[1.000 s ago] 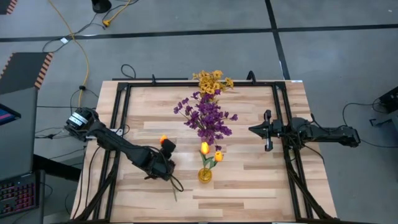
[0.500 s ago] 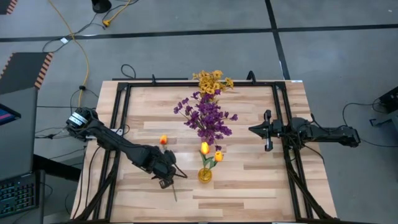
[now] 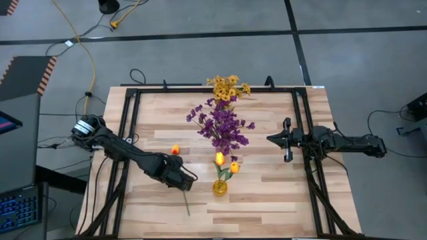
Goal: Sort flowers into vase by color
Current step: Put the yellow tulip into the yellow vase
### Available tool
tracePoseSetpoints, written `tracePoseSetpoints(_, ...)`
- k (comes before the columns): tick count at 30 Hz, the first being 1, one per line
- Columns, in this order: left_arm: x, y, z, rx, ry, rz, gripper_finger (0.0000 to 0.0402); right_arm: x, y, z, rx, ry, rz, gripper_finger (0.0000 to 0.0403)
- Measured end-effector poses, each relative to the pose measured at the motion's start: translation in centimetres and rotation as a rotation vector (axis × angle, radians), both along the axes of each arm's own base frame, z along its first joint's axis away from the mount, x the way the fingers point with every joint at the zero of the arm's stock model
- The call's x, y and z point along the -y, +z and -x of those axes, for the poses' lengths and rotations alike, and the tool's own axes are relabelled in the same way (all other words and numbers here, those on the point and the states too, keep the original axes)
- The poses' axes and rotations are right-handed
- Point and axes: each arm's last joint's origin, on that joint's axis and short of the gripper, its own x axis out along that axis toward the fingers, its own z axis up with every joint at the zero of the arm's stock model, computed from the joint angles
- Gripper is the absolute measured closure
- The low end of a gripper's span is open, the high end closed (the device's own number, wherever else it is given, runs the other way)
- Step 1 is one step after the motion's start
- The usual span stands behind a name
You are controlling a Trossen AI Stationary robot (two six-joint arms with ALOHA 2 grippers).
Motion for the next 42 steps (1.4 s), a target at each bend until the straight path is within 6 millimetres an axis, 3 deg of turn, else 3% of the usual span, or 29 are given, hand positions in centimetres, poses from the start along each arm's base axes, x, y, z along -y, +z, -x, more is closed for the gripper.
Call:
tracePoseSetpoints(6, -1.2, -1.0, 0.2, -0.042, 0.159, 0.01, 0.0273, 0.0, 0.0, 0.0, 0.0, 0.0, 0.0, 0.036)
tracePoseSetpoints(14, -2.3, -1.1, -0.2, -0.02, 0.219, -0.028, 0.0273, 0.0, 0.0, 0.0, 0.0, 0.0, 0.0, 0.036)
tracePoseSetpoints(26, -2.3, -1.2, -0.2, -0.024, 0.269, -0.023, 0.0273, 0.0, 0.0, 0.0, 0.0, 0.0, 0.0, 0.036)
tracePoseSetpoints(42, -1.8, -4.7, -1.3, -0.12, 0.276, -0.034, 0.0273, 0.0, 0.0, 0.0, 0.0, 0.0, 0.0, 0.036)
